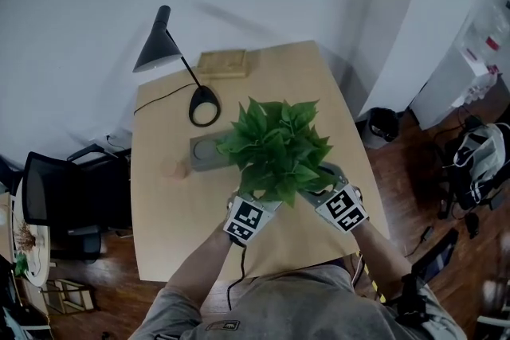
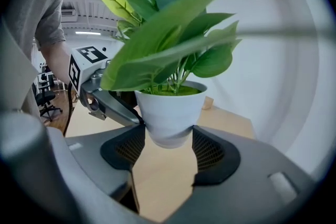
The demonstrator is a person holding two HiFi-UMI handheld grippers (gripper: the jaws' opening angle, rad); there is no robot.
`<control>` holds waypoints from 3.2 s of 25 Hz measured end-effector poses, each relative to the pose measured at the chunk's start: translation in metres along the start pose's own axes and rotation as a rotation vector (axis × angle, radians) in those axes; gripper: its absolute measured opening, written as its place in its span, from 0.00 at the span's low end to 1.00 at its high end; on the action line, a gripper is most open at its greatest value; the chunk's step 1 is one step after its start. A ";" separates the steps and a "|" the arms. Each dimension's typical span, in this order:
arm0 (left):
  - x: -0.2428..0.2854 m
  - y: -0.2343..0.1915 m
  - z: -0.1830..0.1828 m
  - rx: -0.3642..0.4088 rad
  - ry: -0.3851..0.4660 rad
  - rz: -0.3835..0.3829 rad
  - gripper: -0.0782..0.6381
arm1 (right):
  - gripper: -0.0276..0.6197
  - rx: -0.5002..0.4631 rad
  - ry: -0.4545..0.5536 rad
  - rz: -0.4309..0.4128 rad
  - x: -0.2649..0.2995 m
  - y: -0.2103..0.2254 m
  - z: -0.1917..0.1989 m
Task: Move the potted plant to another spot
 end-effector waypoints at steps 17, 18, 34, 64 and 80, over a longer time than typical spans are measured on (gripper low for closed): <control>0.105 -0.024 0.054 -0.115 -0.134 -0.084 0.54 | 0.48 -0.020 -0.119 -0.128 0.064 0.101 0.045; 0.110 -0.025 0.060 -0.120 -0.144 -0.087 0.54 | 0.48 -0.017 -0.128 -0.132 0.069 0.105 0.048; 0.166 -0.050 0.118 -0.182 -0.237 -0.103 0.53 | 0.47 0.020 -0.199 -0.150 0.130 0.157 0.086; 0.167 -0.053 0.140 -0.167 -0.257 -0.147 0.52 | 0.49 0.038 -0.190 -0.102 0.146 0.157 0.103; 0.112 -0.012 0.118 -0.220 -0.260 -0.177 0.46 | 0.48 0.130 -0.167 -0.099 0.085 0.124 0.100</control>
Point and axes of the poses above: the fingertips, and each gripper's own axes: x forward along the fingers, y to its right, z out of its underside, the point moved 3 cm from there along -x, backward along the fingers, and after that the axes turned 11 degrees about x, right-handed, at the moved point
